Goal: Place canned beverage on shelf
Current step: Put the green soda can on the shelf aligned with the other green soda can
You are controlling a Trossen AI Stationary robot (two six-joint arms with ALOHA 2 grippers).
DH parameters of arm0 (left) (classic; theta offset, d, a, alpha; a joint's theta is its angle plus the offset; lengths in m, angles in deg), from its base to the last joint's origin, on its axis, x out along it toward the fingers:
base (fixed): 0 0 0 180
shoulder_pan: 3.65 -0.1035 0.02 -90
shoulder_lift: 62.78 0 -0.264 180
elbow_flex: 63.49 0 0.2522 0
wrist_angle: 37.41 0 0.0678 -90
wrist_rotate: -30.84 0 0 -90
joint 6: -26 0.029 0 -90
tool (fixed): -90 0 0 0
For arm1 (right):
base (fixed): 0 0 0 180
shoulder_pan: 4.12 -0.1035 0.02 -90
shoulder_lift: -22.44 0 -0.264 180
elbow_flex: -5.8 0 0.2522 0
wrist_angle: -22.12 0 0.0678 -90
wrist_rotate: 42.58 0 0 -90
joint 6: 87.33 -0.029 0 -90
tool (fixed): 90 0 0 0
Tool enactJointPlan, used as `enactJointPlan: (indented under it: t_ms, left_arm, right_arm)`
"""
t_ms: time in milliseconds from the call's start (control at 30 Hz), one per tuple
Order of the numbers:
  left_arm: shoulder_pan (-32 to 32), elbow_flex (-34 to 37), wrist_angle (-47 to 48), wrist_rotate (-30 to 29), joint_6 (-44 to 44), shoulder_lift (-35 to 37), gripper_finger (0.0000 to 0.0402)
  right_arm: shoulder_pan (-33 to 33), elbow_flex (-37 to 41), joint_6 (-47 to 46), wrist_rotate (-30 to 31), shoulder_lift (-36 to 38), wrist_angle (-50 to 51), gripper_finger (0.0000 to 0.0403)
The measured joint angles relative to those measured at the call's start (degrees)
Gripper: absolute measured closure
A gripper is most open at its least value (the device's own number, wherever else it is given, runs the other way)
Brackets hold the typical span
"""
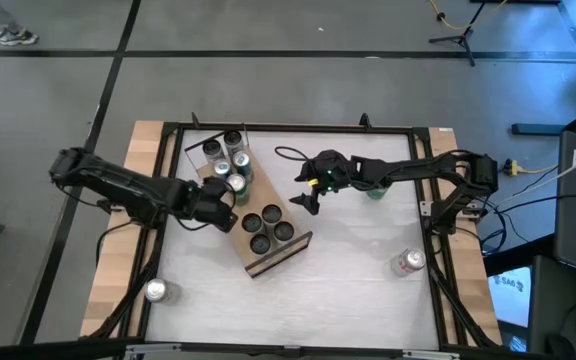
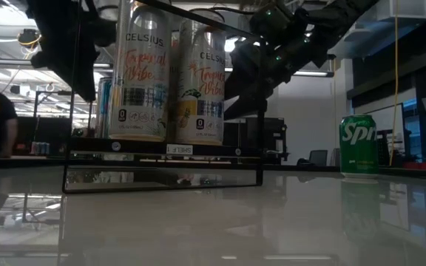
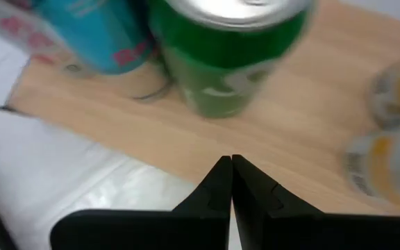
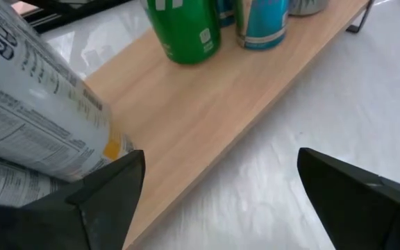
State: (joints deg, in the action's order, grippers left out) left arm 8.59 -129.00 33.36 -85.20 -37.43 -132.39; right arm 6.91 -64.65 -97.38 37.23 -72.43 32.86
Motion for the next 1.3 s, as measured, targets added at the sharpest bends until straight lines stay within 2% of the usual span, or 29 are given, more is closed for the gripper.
enactJointPlan:
  t_ms: [200, 500, 800, 1300]
  left_arm:
    - [-2.5, 0.0, -0.4, -2.4, -0.7, -3.1, 0.0402]
    - [-4.9, 0.0, -1.1, -2.5, -0.5, -4.0, 0.0402]
    - [-4.6, 0.0, 1.3, 3.1, 1.0, -3.7, 0.0402]
    - [1.4, 0.0, 2.1, 2.6, 1.9, 6.6, 0.0402]
  right_arm:
    - [-0.1, 0.0, 0.0, 0.4, 0.0, 0.1, 0.0029]
    - [-0.1, 0.0, 0.1, 0.6, 0.0, 0.1, 0.0029]
    - [-0.1, 0.0, 0.1, 0.6, 0.0, 0.3, 0.0029]
    - [4.2, 0.0, 1.5, 0.1, 12.3, 12.0, 0.0029]
